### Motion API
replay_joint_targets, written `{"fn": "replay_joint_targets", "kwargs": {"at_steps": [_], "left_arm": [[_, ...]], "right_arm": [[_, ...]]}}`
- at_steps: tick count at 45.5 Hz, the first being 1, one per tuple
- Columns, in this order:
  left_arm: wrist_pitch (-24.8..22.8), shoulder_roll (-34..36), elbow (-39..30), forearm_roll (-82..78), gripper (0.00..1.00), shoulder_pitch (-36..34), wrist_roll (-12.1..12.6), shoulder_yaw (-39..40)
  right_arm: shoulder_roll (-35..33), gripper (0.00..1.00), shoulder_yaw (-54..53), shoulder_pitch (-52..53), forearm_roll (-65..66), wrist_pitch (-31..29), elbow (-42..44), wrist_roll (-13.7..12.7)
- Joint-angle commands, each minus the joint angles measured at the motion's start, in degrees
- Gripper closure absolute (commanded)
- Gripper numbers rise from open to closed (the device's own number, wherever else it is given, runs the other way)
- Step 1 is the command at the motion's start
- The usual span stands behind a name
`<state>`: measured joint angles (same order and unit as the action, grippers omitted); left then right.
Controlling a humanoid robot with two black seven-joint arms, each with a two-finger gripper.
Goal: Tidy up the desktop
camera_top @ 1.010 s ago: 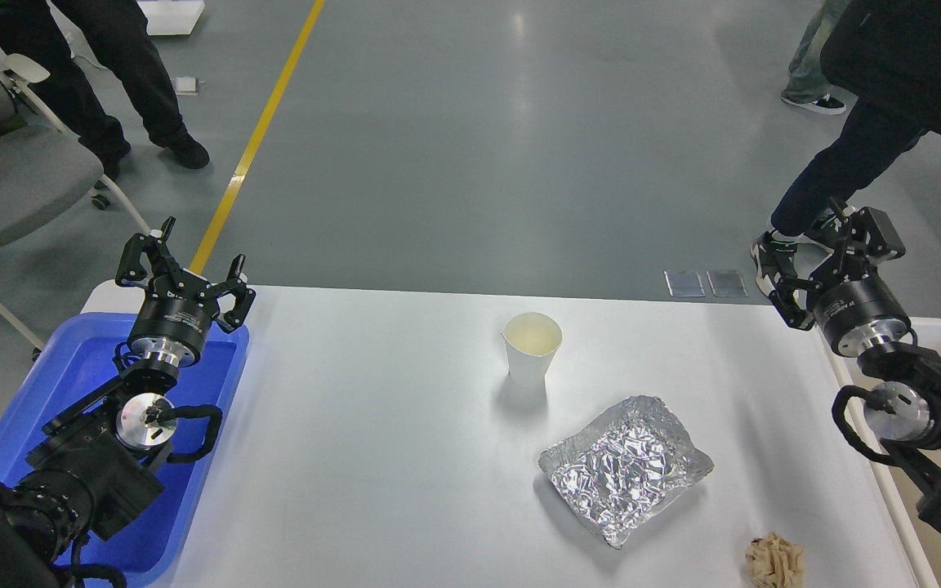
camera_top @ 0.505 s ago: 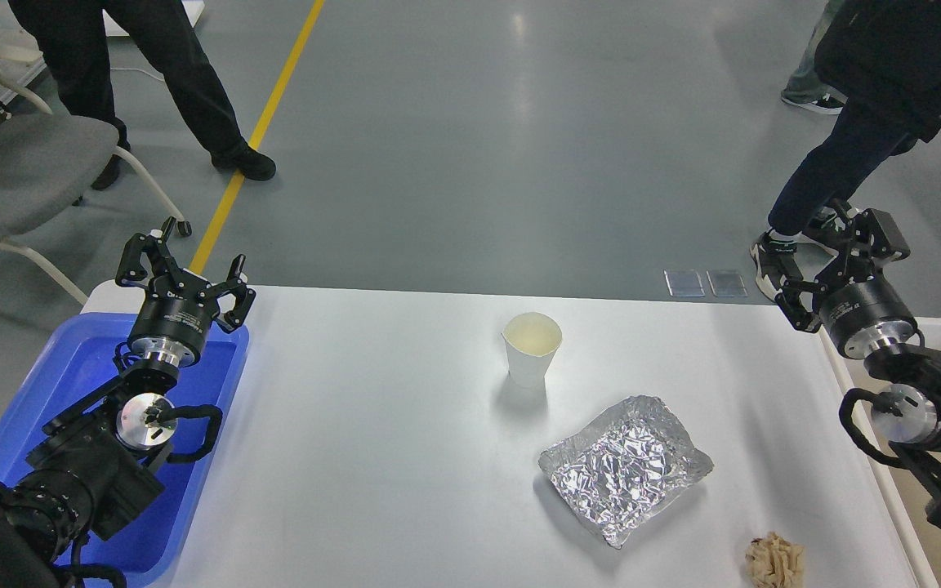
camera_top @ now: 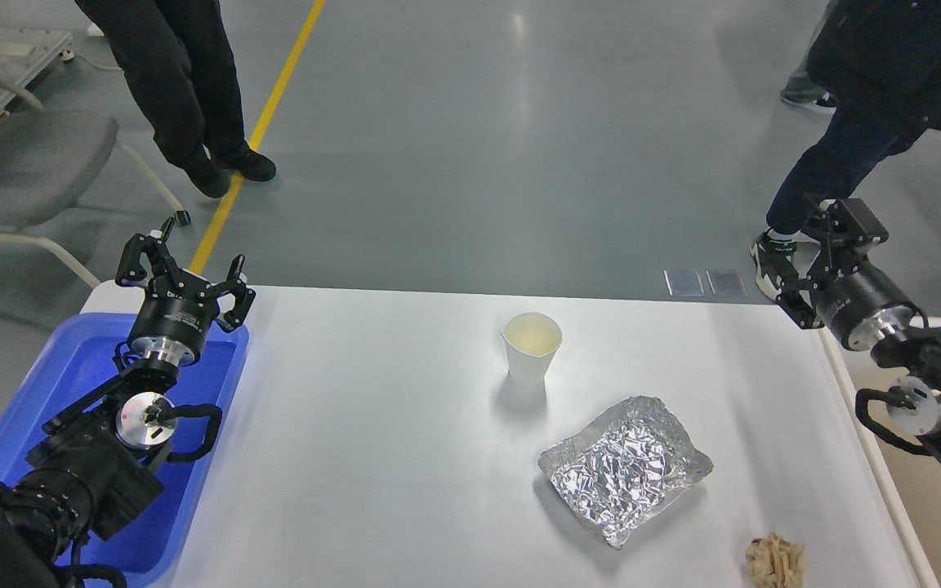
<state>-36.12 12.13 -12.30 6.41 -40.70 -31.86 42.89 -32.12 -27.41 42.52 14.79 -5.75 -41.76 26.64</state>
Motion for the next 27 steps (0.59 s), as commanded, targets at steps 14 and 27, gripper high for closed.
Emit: {"fn": "replay_joint_targets", "kwargs": {"at_steps": [14, 27], "left_arm": [[0.0, 0.0, 0.0, 0.0, 0.00, 0.0, 0.0, 0.0], [0.0, 0.0, 0.0, 0.0, 0.00, 0.0, 0.0, 0.0]], "right_arm": [[-0.9, 0.00, 27.9, 20.2, 23.2, 0.0, -0.4, -0.1], [3.8, 0.00, 41.5, 29.6, 40.0, 0.4, -0.7, 0.0]]}}
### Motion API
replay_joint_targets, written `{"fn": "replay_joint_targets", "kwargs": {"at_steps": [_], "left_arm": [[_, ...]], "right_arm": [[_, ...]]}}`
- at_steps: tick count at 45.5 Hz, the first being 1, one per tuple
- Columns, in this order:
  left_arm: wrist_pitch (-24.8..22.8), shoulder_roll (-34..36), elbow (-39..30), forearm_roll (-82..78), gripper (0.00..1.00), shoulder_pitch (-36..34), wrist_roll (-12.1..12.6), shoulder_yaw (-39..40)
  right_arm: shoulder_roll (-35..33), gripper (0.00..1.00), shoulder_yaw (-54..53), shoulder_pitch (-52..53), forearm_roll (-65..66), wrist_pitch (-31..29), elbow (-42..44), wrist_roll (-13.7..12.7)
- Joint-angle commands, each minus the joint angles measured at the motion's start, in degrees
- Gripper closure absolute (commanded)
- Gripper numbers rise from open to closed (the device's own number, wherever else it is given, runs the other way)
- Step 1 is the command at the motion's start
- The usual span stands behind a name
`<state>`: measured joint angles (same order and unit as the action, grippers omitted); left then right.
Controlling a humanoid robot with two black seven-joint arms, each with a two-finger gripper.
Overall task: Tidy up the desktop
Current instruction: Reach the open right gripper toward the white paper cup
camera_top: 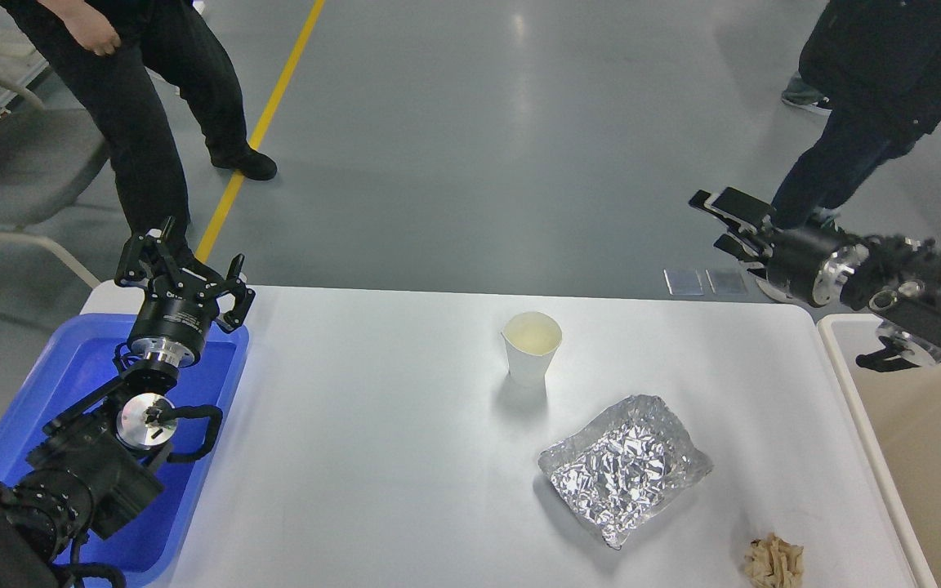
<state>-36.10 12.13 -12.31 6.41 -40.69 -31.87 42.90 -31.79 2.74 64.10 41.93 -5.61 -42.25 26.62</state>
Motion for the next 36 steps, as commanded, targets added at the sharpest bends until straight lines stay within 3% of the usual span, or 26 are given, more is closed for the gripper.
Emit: {"fn": "replay_joint_targets", "kwargs": {"at_steps": [1, 21, 36], "left_arm": [[0.1, 0.0, 0.0, 0.0, 0.00, 0.0, 0.0, 0.0], [0.0, 0.0, 0.0, 0.0, 0.00, 0.0, 0.0, 0.0], [0.0, 0.0, 0.0, 0.0, 0.00, 0.0, 0.0, 0.0]], "right_arm": [[3.7, 0.00, 12.3, 8.6, 13.5, 0.2, -0.3, 0.0], [15.9, 0.01, 27.2, 14.1, 16.2, 0.7, 0.9, -0.1], [27.8, 0.02, 27.4, 9.5, 15.1, 2.2, 15.1, -0.4]]}}
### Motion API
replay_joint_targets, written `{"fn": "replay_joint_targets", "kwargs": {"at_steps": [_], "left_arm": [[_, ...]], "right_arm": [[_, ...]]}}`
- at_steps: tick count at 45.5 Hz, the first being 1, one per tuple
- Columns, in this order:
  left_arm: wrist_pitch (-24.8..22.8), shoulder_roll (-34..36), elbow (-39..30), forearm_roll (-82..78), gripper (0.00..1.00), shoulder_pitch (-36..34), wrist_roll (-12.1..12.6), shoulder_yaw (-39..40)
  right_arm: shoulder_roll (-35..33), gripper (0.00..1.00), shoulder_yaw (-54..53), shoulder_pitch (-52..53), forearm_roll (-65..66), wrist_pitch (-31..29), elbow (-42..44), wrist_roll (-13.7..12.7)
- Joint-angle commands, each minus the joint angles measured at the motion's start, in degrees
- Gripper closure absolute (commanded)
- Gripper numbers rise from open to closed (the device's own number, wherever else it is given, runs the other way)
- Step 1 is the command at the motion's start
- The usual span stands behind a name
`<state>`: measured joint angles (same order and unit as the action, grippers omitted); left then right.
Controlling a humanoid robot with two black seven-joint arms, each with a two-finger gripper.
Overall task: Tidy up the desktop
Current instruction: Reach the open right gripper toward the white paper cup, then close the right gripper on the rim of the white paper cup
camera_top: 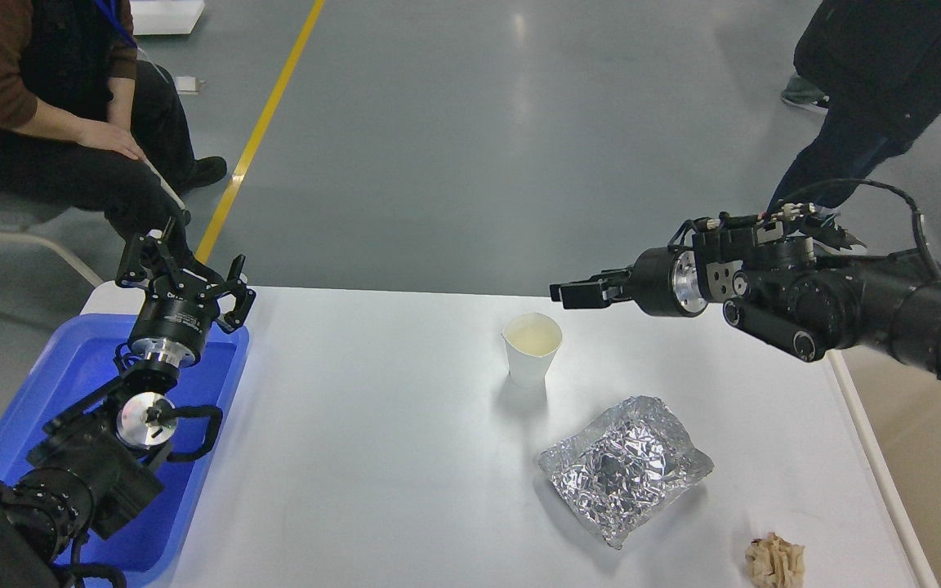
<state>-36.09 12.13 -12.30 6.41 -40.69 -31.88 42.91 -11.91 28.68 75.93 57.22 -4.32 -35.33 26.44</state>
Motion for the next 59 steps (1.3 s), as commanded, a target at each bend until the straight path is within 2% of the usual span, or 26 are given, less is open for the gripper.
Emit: {"fn": "replay_joint_targets", "kwargs": {"at_steps": [1, 10, 22, 59], "left_arm": [[0.0, 0.0, 0.0, 0.0, 0.00, 0.0, 0.0, 0.0], [0.0, 0.0, 0.0, 0.0, 0.00, 0.0, 0.1, 0.0], [0.0, 0.0, 0.0, 0.0, 0.00, 0.0, 0.1, 0.1], [0.0, 0.0, 0.0, 0.0, 0.00, 0.0, 0.0, 0.1]], "right_arm": [[8.5, 0.02, 1.5, -2.7, -0.2, 0.9, 8.6, -0.3], [11.8, 0.02, 1.6, -4.7, -0.1, 1.2, 11.8, -0.5], [11.9, 0.02, 1.6, -9.5, -0.1, 1.3, 19.2, -0.5], [11.9, 0.03, 1.6, -14.4, -0.1, 4.6, 19.7, -0.4]]}}
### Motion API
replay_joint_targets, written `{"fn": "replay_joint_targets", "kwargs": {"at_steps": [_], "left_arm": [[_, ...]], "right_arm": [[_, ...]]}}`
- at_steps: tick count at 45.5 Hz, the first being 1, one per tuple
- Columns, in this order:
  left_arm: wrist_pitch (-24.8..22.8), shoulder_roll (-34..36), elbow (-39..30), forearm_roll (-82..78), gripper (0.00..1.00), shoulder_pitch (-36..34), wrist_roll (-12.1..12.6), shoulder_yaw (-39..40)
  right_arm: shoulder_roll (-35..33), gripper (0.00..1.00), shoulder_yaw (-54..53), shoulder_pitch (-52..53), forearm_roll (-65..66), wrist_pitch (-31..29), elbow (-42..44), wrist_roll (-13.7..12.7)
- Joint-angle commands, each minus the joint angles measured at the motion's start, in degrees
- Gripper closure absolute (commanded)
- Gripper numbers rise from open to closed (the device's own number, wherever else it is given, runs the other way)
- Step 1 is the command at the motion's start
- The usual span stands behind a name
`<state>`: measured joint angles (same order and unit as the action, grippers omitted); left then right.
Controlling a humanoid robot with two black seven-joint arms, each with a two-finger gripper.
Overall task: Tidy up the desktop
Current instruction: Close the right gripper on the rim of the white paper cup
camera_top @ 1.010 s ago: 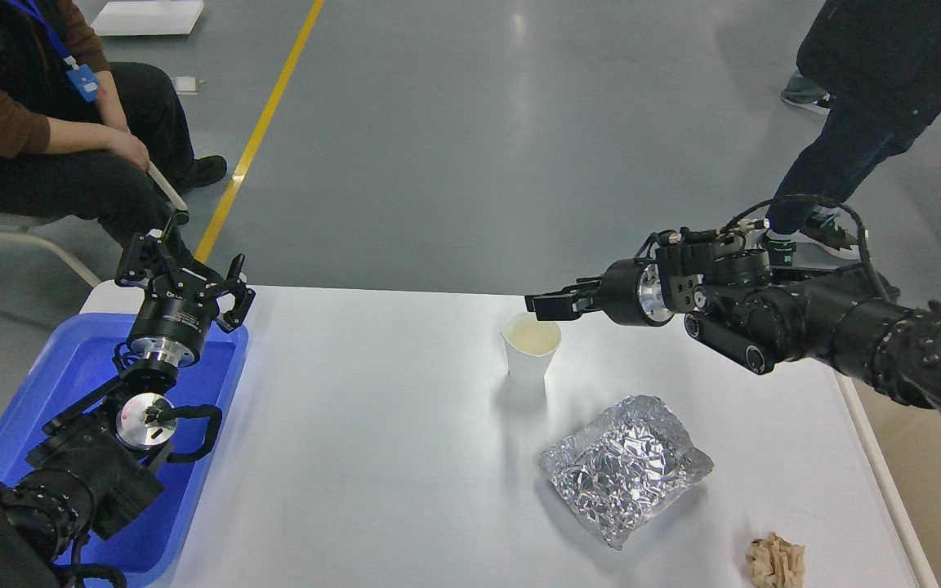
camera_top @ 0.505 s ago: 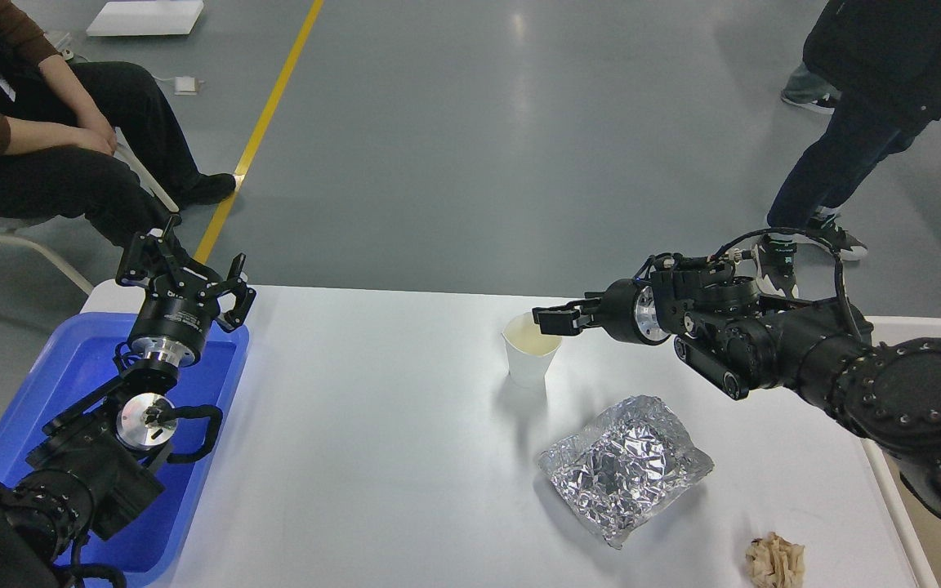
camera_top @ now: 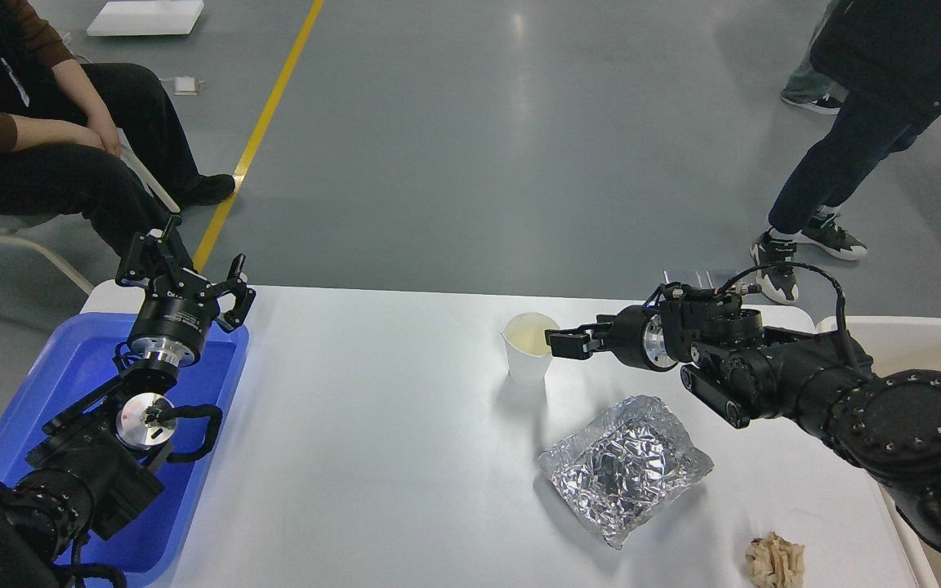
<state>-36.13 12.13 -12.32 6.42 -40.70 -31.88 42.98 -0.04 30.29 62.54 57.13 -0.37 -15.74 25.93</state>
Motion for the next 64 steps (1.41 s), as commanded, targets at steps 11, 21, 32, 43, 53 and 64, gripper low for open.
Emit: {"fn": "replay_joint_targets", "kwargs": {"at_steps": [11, 21, 32, 43, 53, 64], "left_arm": [[0.0, 0.0, 0.0, 0.0, 0.00, 0.0, 0.0, 0.0], [0.0, 0.0, 0.0, 0.0, 0.00, 0.0, 0.0, 0.0], [0.0, 0.0, 0.0, 0.0, 0.00, 0.0, 0.0, 0.0], [0.0, 0.0, 0.0, 0.0, 0.00, 0.0, 0.0, 0.0], [0.0, 0.0, 0.0, 0.0, 0.00, 0.0, 0.1, 0.0], [0.0, 0.0, 0.0, 0.0, 0.00, 0.0, 0.0, 0.0]], "right_arm": [[0.0, 0.04, 0.0, -1.4, 0.0, 1.2, 0.1, 0.1], [0.0, 0.08, 0.1, -1.4, 0.1, 1.3, 0.0, 0.2], [0.0, 0.16, 0.1, -1.5, 0.1, 1.7, -0.4, 0.6], [0.0, 0.22, 0.2, -1.5, 0.7, 1.7, -1.8, 0.8], [0.0, 0.84, 4.4, -0.9, 0.8, 1.9, -2.5, 2.3], [0.0, 1.00, 5.3, -0.8, 0.5, 1.7, -2.5, 3.6]]}}
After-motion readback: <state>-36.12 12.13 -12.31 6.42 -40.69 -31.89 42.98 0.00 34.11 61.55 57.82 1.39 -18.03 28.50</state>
